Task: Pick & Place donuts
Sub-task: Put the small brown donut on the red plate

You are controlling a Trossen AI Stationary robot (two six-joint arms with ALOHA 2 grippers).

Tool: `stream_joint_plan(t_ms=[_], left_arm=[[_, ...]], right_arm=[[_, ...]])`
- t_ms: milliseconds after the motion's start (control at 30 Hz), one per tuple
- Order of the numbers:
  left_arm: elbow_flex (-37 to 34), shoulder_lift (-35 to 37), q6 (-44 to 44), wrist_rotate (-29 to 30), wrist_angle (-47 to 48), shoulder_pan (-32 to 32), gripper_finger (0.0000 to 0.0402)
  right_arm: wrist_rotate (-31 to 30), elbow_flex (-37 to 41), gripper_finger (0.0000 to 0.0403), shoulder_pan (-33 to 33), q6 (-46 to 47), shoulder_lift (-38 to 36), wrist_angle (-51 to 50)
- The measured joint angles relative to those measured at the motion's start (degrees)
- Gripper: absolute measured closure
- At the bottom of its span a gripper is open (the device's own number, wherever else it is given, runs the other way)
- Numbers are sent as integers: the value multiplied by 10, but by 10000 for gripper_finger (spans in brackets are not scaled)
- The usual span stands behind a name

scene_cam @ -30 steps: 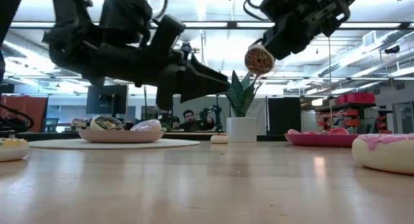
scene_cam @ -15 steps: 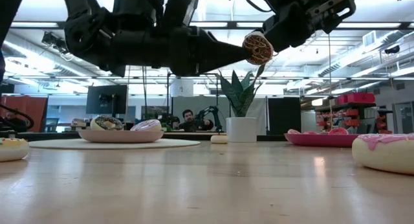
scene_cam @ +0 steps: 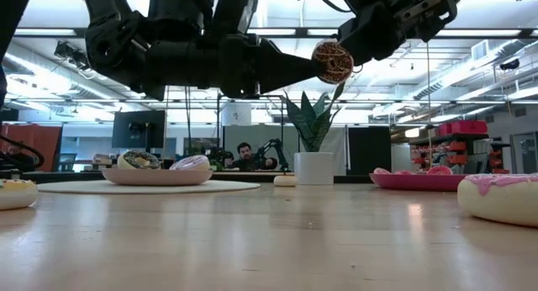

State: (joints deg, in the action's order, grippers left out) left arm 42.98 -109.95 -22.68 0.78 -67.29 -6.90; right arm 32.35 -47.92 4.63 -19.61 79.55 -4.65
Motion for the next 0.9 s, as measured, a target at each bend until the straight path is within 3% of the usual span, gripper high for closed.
stream_joint_plan(t_ms=[100,233,433,567,700,900], left_arm=[[0,0,1,0,5,0,389],[0,0,25,0,9,3,389],[0,0,64,24,21,24,391],[0,0,95,47,25,36,389],[1,0,104,96,30,39,389],[1,0,106,131,32,38,389]], right_arm=[[-25,0,371,0,4,0,0],[-48,-4,313,3,40,-17,-33],[-208,-11,194,-17,74,-43,-121],[-248,-11,133,-42,99,-33,-115],[-320,-11,114,-76,104,-25,-109],[-408,-11,130,-108,102,-23,-85]])
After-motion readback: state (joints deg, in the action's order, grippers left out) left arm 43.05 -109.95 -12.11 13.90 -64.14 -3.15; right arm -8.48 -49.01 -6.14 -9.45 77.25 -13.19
